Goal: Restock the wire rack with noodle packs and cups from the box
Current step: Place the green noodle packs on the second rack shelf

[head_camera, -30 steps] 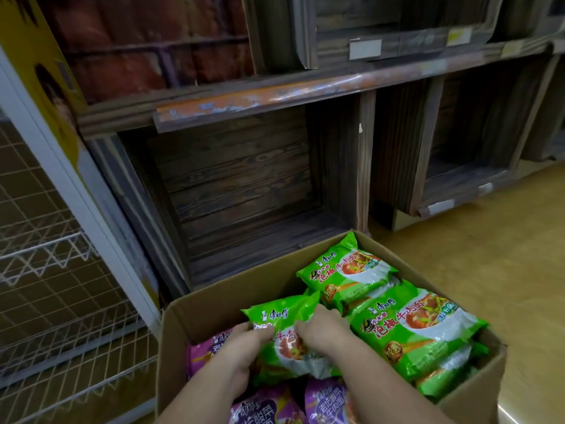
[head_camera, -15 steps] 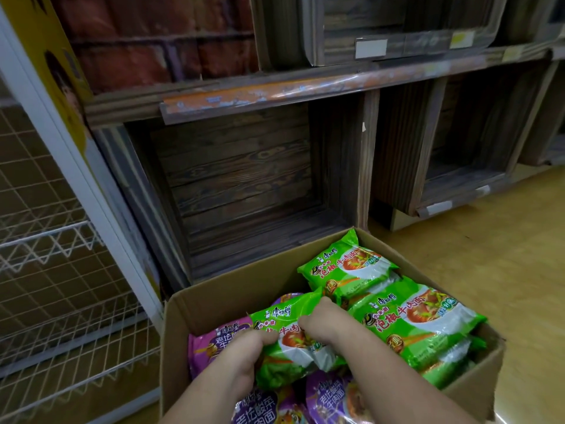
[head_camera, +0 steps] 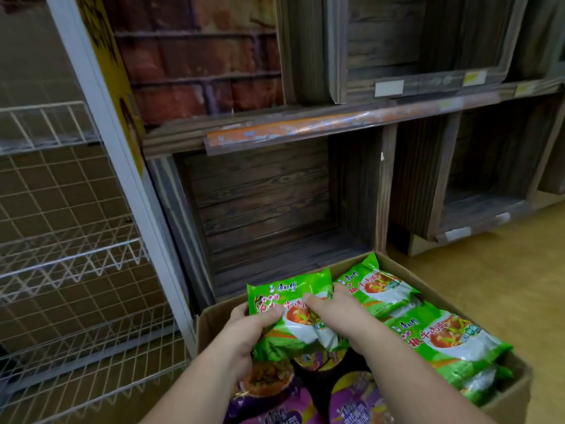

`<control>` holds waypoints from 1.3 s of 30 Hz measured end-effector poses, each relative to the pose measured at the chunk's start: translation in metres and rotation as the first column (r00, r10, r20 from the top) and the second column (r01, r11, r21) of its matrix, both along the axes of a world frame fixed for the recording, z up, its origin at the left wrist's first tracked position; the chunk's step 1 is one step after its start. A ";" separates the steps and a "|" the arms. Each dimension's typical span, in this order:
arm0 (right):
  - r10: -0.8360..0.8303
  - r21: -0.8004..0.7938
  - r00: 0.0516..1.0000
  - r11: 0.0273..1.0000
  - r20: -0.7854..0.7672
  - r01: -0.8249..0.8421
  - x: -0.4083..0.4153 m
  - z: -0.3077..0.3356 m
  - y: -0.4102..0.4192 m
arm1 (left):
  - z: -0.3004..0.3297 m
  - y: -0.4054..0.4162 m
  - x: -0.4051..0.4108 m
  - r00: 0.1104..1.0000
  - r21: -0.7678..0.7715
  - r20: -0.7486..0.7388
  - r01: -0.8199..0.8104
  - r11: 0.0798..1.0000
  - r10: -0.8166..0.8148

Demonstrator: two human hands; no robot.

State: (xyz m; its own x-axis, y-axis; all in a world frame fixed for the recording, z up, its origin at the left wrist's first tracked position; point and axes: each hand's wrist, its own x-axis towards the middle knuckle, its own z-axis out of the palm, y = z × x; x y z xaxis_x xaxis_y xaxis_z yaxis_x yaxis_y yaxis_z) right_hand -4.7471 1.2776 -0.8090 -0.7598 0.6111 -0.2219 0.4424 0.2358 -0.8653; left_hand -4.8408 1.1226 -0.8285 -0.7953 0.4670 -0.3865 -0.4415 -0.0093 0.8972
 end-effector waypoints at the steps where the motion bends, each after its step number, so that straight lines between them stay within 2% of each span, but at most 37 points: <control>1: -0.026 -0.013 0.998 1.000 -0.054 0.025 -0.001 0.006 -0.002 | 0.011 -0.001 -0.001 1.000 0.029 -0.026 0.004 1.000 -0.003; 6: -0.075 -0.075 0.941 0.996 -0.331 0.053 -0.016 0.056 -0.008 | 0.079 -0.018 -0.008 0.974 0.128 -0.226 0.050 0.990 -0.020; 11: 0.097 -0.093 0.897 0.984 -0.432 -0.152 -0.022 0.110 -0.024 | 0.150 -0.047 -0.010 0.905 0.132 -0.420 0.134 0.982 -0.067; 15: 0.232 -0.101 0.811 0.937 -0.537 -0.335 -0.026 0.154 -0.047 | 0.196 -0.085 -0.017 0.823 0.069 -0.559 0.168 0.983 -0.101; 20: 0.264 -0.017 0.678 0.926 -0.686 -0.377 -0.048 0.204 -0.086 | 0.261 -0.139 -0.024 0.681 0.029 -0.731 0.097 0.995 -0.045; 24: 0.294 0.073 0.616 0.931 -0.730 -0.358 -0.071 0.234 -0.125 | 0.289 -0.179 -0.034 0.591 0.041 -0.806 -0.008 0.999 0.037; 35: 0.440 0.335 0.540 0.898 -0.718 -0.286 -0.119 0.322 -0.206 | 0.343 -0.254 -0.073 0.378 0.090 -0.909 -0.237 0.967 0.177; 39: 0.466 0.331 0.524 0.883 -0.713 -0.334 -0.148 0.351 -0.229 | 0.370 -0.278 -0.094 0.308 0.068 -0.935 -0.329 0.942 0.175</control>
State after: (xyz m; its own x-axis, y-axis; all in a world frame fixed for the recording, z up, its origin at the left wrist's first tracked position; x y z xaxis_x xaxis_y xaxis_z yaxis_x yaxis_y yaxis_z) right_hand -4.8952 1.0487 -0.4579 -0.7763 0.1711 0.6067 -0.5248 0.3576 -0.7724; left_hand -4.9350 0.8448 -0.4584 -0.7436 0.1898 0.6411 0.6681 0.1716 0.7240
